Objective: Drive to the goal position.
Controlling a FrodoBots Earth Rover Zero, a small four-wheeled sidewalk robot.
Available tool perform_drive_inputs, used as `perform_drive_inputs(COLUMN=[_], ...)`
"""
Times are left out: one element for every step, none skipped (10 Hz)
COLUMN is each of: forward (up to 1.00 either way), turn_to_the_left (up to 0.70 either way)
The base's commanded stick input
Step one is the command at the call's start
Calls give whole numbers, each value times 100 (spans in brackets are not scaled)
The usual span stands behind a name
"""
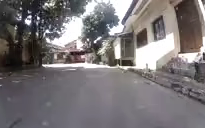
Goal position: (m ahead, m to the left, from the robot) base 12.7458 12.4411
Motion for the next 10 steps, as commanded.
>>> perform_drive_inputs(forward=[85,85,85,85,85,85,85,85,85,85], turn_to_the_left=[0,0,0,0,0,0,0,0,0,0])
